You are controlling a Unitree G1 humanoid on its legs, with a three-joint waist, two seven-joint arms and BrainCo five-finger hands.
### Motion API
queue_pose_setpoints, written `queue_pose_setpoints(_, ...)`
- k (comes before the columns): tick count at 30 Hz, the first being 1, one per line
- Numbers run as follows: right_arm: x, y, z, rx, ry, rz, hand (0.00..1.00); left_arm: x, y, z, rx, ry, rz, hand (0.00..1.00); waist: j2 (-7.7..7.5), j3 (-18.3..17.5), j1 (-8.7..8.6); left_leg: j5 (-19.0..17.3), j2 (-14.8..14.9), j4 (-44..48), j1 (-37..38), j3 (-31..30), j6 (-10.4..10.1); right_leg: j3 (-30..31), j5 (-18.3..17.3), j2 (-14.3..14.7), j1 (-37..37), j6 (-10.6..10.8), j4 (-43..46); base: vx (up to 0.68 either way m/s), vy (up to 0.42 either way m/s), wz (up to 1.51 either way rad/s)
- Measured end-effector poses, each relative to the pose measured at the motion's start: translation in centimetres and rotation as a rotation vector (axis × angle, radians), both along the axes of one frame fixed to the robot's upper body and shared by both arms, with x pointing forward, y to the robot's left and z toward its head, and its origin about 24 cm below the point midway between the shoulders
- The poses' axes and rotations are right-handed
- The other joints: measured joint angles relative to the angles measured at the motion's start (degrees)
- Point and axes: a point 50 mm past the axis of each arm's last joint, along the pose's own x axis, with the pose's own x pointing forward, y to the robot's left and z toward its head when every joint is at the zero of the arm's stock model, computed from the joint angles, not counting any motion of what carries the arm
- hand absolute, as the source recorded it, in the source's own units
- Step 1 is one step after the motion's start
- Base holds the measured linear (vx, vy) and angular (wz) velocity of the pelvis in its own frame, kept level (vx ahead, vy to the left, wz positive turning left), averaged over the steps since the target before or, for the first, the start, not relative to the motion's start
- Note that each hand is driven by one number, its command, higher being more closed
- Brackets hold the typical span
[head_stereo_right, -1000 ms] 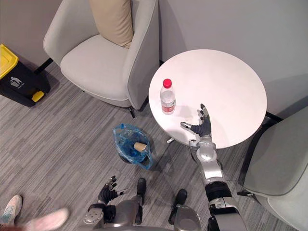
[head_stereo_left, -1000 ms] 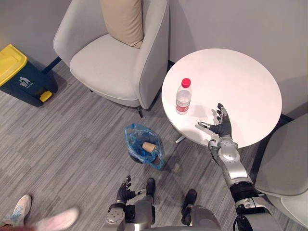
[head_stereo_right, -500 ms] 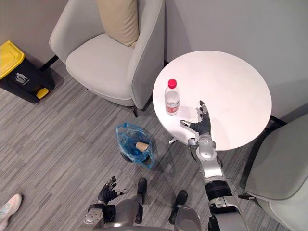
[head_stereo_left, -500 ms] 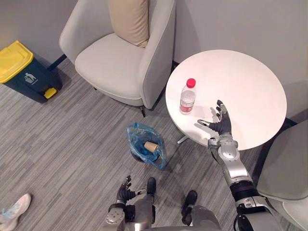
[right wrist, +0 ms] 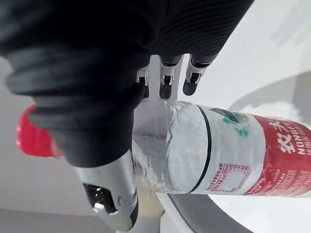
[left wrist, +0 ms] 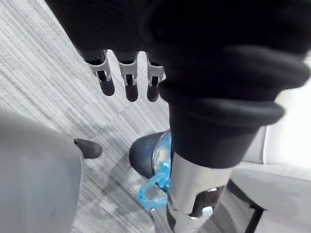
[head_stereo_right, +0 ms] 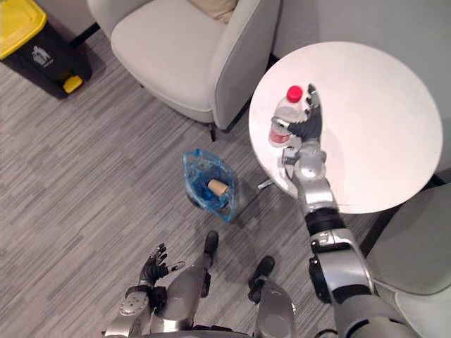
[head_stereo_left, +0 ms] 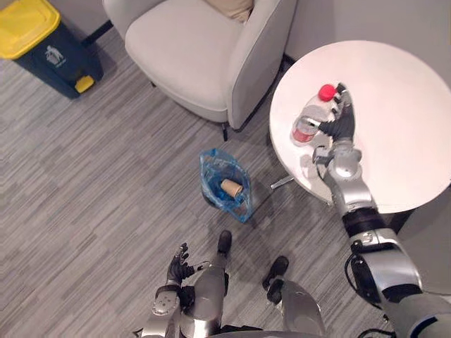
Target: Gather rubbish on tea table into small bin, then transfer packed bag to large trash can.
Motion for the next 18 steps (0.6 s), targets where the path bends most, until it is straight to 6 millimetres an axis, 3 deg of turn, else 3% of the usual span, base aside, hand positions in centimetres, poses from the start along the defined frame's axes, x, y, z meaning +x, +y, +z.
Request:
queue_pose_setpoints(1,0.1,0.0,0.0,0.003,0.002,0.000,1.00,0.1,0.0,0.1,-0.001,-0.003,0.011,0.00,-0.02,0.08,0.18,0.01,-0.12,0.03,-0.19,-0.15,0.00,-0.06,0.00,-0.13,-0.08,0.00,0.01,0.02,-0.020,0.13)
queue_pose_setpoints(9,0.9,-0.3,1.4,0.017,-0.011,-0.027,1.00,0.5,0.0,0.3,-0.001,-0.018,0.013,0.00,0.14,0.99,0.14,0.03,-1.22,0.45,-1.11,-1.20,0.03,-0.66,-1.02,-1.52,-1.00,0.43,1.94,0.00,-0.011,0.09)
queue_pose_setpoints(18,1.0,-0.5,1.4,0.040,-0.001,-0.035,1.00,0.8,0.0,0.5,-0.015,-0.029,0.023,0.00,0.75,1.48,-0.07,0.03,-1.23,0.45,-0.97,-1.34,0.03,-0.74,-1.59,-1.73,-1.10,0.31,2.86,0.00,-0.042,0.01)
